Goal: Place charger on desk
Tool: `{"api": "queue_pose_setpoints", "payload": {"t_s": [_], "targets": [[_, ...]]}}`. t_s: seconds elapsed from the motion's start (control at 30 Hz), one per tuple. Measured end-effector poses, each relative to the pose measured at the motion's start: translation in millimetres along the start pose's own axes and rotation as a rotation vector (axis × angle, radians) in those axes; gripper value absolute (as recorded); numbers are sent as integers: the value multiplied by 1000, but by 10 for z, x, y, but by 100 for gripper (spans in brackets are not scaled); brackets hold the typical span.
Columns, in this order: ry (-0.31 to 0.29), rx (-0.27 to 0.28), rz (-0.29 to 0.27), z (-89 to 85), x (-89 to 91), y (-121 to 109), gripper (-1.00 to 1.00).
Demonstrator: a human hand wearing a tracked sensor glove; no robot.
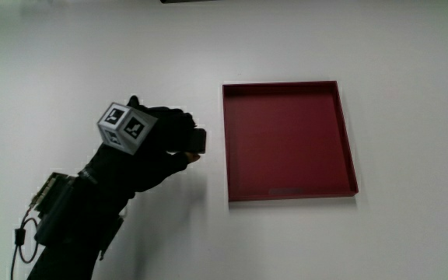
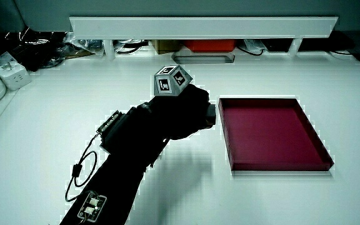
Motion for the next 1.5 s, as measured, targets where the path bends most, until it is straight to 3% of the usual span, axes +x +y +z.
{"api": "queue_pose_setpoints", "payload": {"t_s": [0.03, 0.1, 0.13, 0.2, 0.3, 0.4, 0.6, 1.07, 1.13, 1.3, 1.5], "targets": [[-22, -1, 31, 2, -33, -29, 0], [34, -17, 55, 57, -19, -79, 0], [19, -38, 77, 28, -64, -90, 0], [37, -46, 73, 1, -130, -120, 0], [37, -82, 120, -53, -205, -160, 0], [6, -106, 140, -156, -310, -172, 0], [4, -160, 182, -285, -422, -215, 0], [7, -243, 217, -496, -546, -236, 0], [-10, -231, 210, -512, -575, -244, 0], [26, -243, 210, -511, -547, -245, 0], [29, -231, 200, -522, -553, -262, -24]]}}
